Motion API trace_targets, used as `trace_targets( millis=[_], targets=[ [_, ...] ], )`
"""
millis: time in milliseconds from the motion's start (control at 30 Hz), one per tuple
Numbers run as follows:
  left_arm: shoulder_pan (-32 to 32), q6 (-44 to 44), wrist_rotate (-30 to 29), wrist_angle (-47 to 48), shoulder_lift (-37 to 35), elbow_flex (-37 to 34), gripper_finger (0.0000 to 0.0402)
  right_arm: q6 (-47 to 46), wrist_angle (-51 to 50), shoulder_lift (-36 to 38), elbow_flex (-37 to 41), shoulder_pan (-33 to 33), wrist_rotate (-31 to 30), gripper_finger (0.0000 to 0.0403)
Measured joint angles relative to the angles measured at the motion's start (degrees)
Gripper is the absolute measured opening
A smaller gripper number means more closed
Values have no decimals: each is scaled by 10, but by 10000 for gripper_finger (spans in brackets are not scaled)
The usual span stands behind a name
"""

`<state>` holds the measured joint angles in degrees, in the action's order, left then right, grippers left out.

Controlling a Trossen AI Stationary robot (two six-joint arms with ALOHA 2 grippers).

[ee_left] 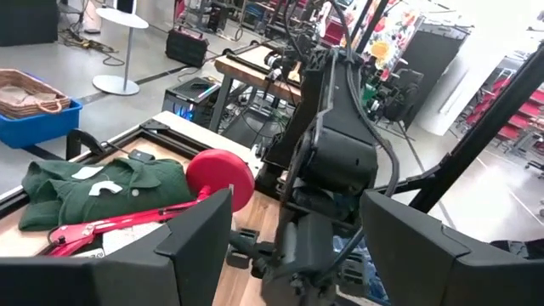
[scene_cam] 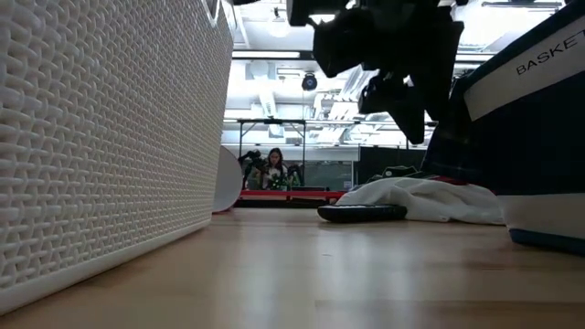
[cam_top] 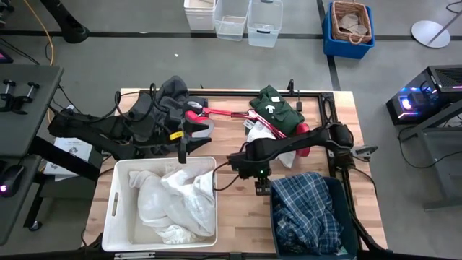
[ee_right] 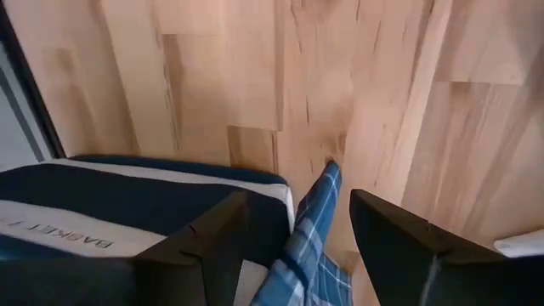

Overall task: Sort clothes
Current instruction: Put the blue patterned shirt into the blue bin

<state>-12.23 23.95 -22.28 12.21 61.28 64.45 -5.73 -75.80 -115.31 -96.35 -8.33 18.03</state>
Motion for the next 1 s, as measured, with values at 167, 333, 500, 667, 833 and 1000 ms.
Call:
trace_targets(
  millis=[167, 333, 500, 667, 833, 1000],
  targets=[
    [0, 0, 0, 0, 0, 0, 248, 5, -15, -27, -1, -2, -11, 204],
    [0, 0, 0, 0, 0, 0, 248, 6, -41, -45, -1, -5, -12, 197],
    [7, 0, 0, 0, 0, 0, 248, 13, -68, -47, -1, -8, -22, 79],
    [20, -4, -10, -7, 0, 0, 248, 0, -104, -39, -62, -8, -25, 8],
    [44, -49, -15, -48, 0, 0, 248, -61, -145, 1, -203, -4, -104, 2],
    [63, -72, -16, -104, 0, 0, 248, -232, -143, 95, -294, -21, -118, 1]
  ],
)
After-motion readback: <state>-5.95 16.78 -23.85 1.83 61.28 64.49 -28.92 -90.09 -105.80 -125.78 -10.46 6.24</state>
